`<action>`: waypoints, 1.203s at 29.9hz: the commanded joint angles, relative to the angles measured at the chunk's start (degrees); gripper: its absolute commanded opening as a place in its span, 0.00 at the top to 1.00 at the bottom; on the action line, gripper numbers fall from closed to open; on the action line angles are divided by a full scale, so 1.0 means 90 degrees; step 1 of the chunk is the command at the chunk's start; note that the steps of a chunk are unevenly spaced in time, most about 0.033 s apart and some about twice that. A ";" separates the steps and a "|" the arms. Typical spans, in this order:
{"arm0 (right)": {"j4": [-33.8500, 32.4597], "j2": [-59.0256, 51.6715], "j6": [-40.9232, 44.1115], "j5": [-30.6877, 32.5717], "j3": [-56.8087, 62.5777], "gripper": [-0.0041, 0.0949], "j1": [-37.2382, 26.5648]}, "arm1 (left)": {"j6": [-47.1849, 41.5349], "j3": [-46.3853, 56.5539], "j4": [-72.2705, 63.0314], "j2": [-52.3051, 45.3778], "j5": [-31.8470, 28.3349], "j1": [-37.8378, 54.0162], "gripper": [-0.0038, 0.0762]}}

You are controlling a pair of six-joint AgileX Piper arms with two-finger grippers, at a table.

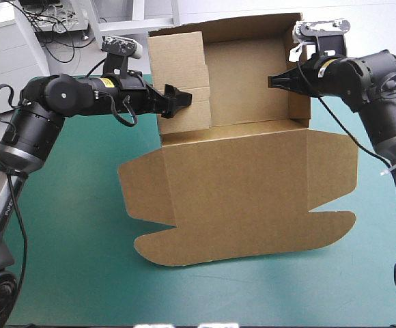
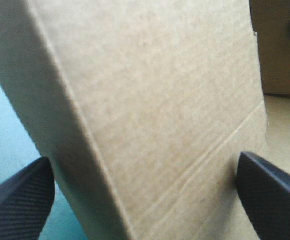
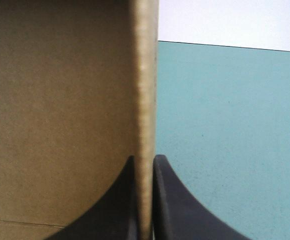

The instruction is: Fold the box

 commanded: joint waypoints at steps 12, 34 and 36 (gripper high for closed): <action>0.0060 0.0041 0.0178 -0.0694 -0.0158 0.97 0.0034 | -0.2144 -0.0247 0.2689 -0.0282 -0.0857 -0.0859 0.24; 0.0292 0.0041 0.0203 -0.0792 -0.0158 0.97 0.0125 | -0.2870 -0.0247 0.2784 0.0019 -0.0698 -0.0859 0.86; 0.0292 0.0041 0.0203 -0.0792 -0.0158 0.97 0.0125 | -0.2870 -0.0247 0.2838 0.0057 -0.0732 -0.0859 0.98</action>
